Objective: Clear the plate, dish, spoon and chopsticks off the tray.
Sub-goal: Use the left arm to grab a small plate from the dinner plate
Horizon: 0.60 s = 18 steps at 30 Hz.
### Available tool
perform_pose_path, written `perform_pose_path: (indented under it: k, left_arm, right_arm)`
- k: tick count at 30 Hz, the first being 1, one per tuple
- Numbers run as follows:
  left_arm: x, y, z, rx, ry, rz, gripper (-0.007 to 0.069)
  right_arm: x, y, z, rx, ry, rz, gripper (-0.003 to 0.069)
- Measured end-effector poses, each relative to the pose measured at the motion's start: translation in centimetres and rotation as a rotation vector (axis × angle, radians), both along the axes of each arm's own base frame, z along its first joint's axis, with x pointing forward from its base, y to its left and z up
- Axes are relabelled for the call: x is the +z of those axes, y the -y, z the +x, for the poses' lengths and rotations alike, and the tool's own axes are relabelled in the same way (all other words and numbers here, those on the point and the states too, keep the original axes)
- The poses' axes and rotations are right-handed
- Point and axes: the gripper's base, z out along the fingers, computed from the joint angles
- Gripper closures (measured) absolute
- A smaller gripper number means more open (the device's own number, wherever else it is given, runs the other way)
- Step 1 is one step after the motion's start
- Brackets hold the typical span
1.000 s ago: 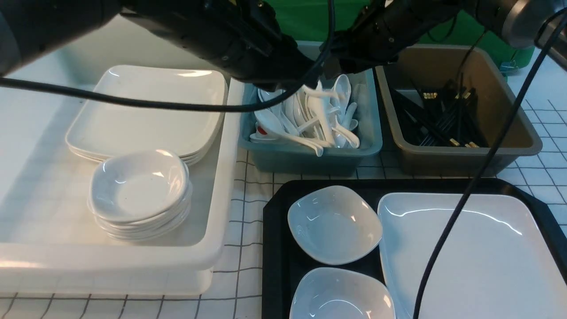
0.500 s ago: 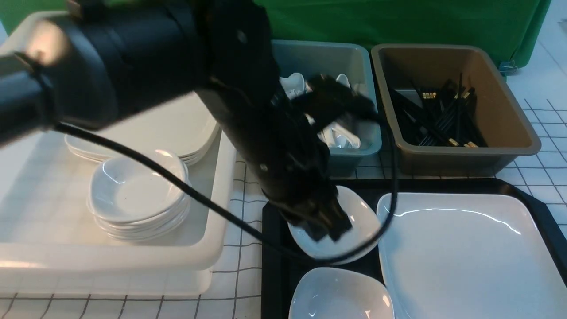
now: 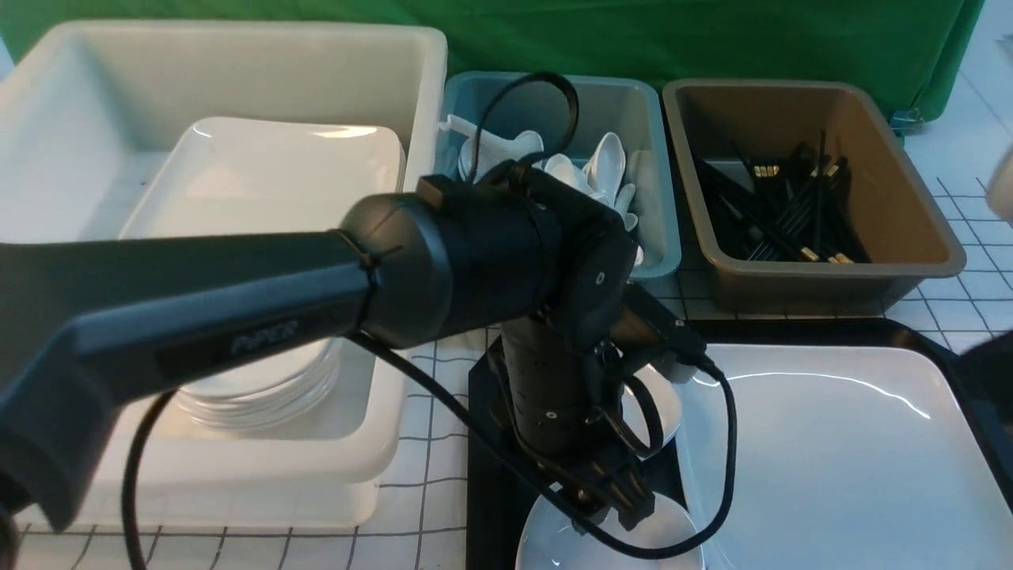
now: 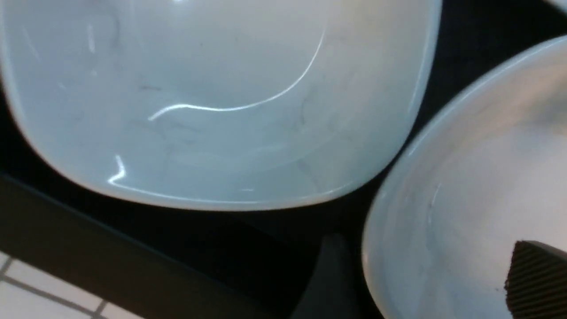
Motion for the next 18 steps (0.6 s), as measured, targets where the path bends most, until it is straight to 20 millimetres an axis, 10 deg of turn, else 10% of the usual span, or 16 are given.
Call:
perform_pose_path:
  k: [9,18]
  left_arm:
    - [-2.8,0.3,0.3,0.013,-0.051,0.052,0.0092]
    - [-4.1,0.6,0.2,0.028,-0.096,0.063,0.0299]
  right_arm:
    - [-0.8,1.0,-3.0,-0.003,0.024,0.062,0.0653]
    - [-0.6,0.8,-3.3,0.018,0.033,0.093,0.0653]
